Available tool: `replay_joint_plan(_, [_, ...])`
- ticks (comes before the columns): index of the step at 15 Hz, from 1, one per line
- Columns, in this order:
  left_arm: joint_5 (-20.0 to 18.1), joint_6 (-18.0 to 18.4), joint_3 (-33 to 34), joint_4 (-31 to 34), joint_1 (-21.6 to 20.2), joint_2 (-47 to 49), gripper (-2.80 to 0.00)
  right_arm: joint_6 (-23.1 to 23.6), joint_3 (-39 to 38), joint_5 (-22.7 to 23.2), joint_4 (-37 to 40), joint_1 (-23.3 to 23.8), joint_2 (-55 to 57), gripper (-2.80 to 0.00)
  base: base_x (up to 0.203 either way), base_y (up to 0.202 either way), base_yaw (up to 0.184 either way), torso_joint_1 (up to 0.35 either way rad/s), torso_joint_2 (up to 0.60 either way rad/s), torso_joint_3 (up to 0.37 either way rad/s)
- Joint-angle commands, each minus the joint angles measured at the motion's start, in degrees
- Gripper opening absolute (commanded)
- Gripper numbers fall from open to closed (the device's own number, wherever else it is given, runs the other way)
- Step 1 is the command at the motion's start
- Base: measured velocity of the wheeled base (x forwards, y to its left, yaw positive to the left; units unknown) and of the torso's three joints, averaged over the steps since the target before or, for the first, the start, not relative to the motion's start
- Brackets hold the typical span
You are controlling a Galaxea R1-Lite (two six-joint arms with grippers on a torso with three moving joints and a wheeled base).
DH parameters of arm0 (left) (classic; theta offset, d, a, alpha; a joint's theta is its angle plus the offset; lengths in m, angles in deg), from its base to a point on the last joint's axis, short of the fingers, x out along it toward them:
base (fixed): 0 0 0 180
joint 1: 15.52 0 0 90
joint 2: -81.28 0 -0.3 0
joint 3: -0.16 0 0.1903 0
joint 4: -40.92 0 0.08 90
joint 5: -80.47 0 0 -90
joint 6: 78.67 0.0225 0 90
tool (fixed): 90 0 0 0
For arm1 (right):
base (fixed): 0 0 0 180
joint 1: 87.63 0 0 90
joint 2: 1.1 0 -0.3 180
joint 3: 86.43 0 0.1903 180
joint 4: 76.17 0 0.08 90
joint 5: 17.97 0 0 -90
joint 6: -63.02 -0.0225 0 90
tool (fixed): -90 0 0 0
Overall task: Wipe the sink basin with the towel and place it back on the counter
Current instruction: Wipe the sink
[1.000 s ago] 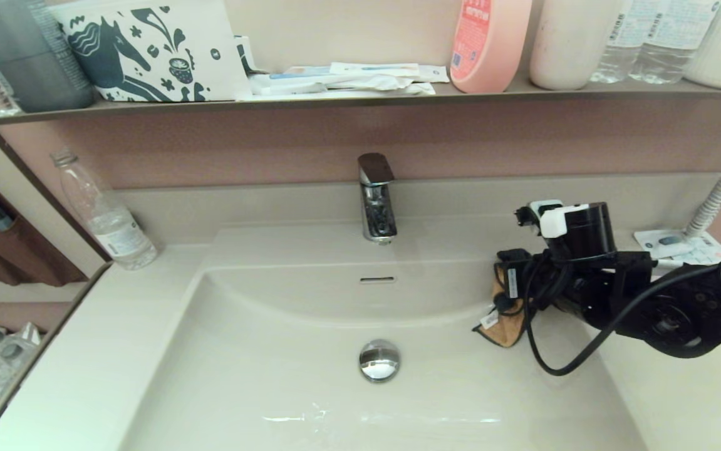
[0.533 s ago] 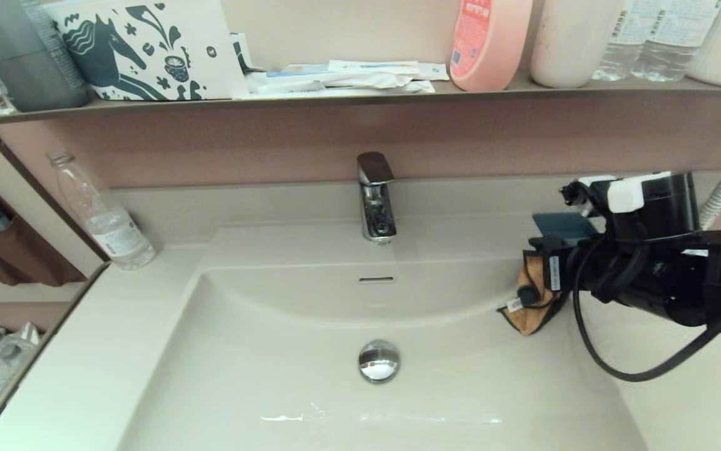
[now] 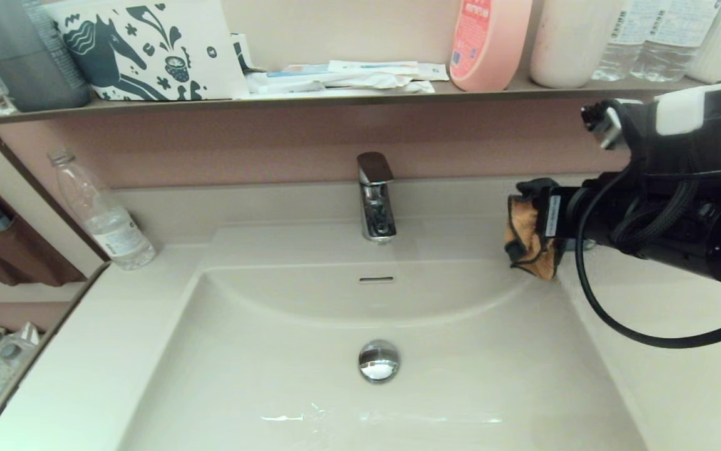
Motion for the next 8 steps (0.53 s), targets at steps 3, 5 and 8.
replay_joint_plan(3, [0.01,-0.03,0.0,-0.02,-0.02,-0.04,-2.8,-1.24,5.5,0.02,-2.64,-3.22,7.45,-2.8,0.0,0.0,0.0,0.0,0.0,0.0])
replay_joint_plan(5, [0.01,0.03,0.0,-0.06,-0.02,0.01,-2.8,-1.84,8.84,-0.15,-5.44,-4.99,12.31,-2.8,0.0,0.0,0.0,0.0,0.0,0.0])
replay_joint_plan(8, [0.01,-0.02,0.0,-0.05,-0.01,0.01,-2.8,-3.91,10.12,-1.4,-7.88,-6.8,19.91,-2.8,0.0,0.0,0.0,0.0,0.0,0.0])
